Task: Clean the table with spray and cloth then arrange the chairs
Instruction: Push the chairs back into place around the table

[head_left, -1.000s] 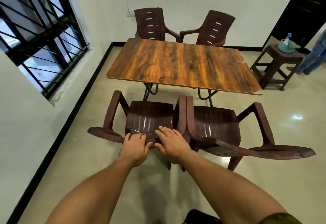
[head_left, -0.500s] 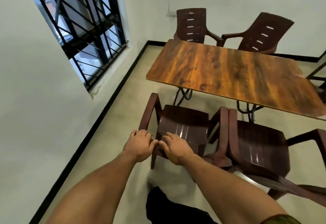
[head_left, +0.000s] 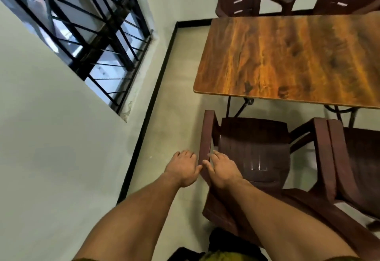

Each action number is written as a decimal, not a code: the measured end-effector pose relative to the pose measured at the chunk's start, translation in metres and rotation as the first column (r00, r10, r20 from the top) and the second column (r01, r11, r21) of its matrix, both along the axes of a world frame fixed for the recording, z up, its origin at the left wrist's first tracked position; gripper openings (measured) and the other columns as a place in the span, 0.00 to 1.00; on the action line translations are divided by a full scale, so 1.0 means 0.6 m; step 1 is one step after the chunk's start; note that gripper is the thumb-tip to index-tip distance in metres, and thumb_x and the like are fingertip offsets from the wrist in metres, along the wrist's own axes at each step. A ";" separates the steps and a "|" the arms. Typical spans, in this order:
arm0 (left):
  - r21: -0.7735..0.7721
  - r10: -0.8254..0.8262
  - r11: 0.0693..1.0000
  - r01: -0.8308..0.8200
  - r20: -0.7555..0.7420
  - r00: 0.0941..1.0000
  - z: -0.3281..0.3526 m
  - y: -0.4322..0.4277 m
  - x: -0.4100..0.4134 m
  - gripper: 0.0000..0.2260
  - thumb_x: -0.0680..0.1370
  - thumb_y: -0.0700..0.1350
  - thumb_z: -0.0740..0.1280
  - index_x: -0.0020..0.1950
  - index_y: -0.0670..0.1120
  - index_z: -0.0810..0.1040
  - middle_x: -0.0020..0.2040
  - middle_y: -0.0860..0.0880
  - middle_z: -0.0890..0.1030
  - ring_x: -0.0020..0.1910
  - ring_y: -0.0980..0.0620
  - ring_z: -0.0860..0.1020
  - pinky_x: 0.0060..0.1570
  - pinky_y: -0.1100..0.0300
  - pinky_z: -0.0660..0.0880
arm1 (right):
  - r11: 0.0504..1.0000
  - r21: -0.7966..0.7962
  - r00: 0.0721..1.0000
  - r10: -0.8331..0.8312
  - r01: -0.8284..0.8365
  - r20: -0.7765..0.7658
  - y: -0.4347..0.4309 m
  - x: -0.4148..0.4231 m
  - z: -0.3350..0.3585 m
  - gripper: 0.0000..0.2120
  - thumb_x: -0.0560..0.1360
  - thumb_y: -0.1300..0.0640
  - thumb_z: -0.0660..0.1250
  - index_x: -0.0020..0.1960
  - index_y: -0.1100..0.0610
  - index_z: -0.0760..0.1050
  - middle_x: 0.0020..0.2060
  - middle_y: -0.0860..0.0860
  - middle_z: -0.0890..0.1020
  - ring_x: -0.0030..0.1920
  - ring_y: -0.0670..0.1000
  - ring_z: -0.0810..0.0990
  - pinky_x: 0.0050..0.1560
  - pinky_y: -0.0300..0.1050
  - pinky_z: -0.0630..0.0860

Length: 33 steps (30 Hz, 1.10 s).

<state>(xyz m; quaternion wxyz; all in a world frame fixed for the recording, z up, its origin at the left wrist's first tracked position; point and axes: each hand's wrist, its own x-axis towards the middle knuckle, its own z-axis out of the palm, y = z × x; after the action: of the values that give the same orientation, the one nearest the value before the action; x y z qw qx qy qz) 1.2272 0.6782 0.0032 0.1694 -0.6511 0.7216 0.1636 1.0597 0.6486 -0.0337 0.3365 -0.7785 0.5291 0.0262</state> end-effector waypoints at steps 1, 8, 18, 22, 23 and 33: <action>0.005 -0.026 1.000 0.026 0.000 1.000 -0.005 -0.019 0.015 0.26 0.84 0.58 0.51 0.77 0.45 0.65 0.76 0.45 0.68 0.76 0.45 0.64 0.76 0.47 0.60 | 1.000 0.004 1.000 -0.030 0.030 0.000 -0.014 0.011 -0.003 0.28 0.84 0.39 0.48 0.78 0.52 0.62 0.79 0.53 0.61 0.78 0.54 0.58 0.76 0.54 0.59; 0.050 -0.197 0.979 0.199 -0.032 0.980 -0.022 -0.150 0.084 0.27 0.85 0.58 0.51 0.80 0.45 0.59 0.81 0.45 0.61 0.80 0.46 0.58 0.78 0.48 0.55 | 0.974 0.013 0.974 -0.228 0.228 -0.015 -0.091 0.066 -0.035 0.29 0.83 0.40 0.50 0.78 0.55 0.62 0.78 0.54 0.62 0.78 0.55 0.59 0.75 0.53 0.60; 0.082 -0.421 0.900 0.427 -0.085 0.903 -0.052 -0.357 0.318 0.30 0.83 0.58 0.54 0.81 0.44 0.56 0.82 0.44 0.55 0.81 0.46 0.53 0.79 0.47 0.52 | 0.911 0.039 0.904 -0.400 0.410 -0.149 -0.227 0.310 -0.043 0.30 0.83 0.41 0.52 0.79 0.56 0.60 0.79 0.55 0.59 0.78 0.55 0.58 0.77 0.50 0.56; 0.042 -0.537 0.839 0.542 -0.085 0.839 -0.032 -0.465 0.386 0.32 0.83 0.59 0.54 0.82 0.44 0.51 0.83 0.44 0.50 0.82 0.46 0.48 0.79 0.46 0.47 | 0.893 -0.017 0.874 -0.445 0.451 -0.197 -0.310 0.374 -0.011 0.30 0.82 0.41 0.53 0.80 0.53 0.57 0.80 0.53 0.58 0.79 0.53 0.56 0.77 0.52 0.56; 0.033 -0.557 0.827 0.561 -0.090 0.826 -0.030 -0.484 0.390 0.33 0.83 0.59 0.54 0.83 0.45 0.50 0.83 0.45 0.49 0.82 0.46 0.47 0.80 0.46 0.46 | 0.882 -0.030 0.860 -0.465 0.469 -0.209 -0.324 0.379 -0.004 0.30 0.82 0.41 0.54 0.80 0.53 0.56 0.80 0.52 0.58 0.79 0.52 0.56 0.77 0.53 0.56; 0.088 -0.722 0.688 0.720 -0.009 0.692 -0.054 -0.765 0.364 0.37 0.81 0.58 0.59 0.83 0.48 0.43 0.83 0.45 0.38 0.82 0.46 0.39 0.79 0.43 0.41 | 0.813 -0.070 0.780 -0.576 0.578 -0.245 -0.557 0.382 -0.009 0.31 0.84 0.43 0.50 0.82 0.50 0.43 0.81 0.53 0.42 0.80 0.55 0.40 0.79 0.59 0.43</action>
<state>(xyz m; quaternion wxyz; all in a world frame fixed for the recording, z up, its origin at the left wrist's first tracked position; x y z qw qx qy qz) 1.4455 0.2190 -0.0291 0.2566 -0.3099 0.9093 0.1059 1.2887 0.3145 -0.0391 0.2611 -0.5679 0.7802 0.0243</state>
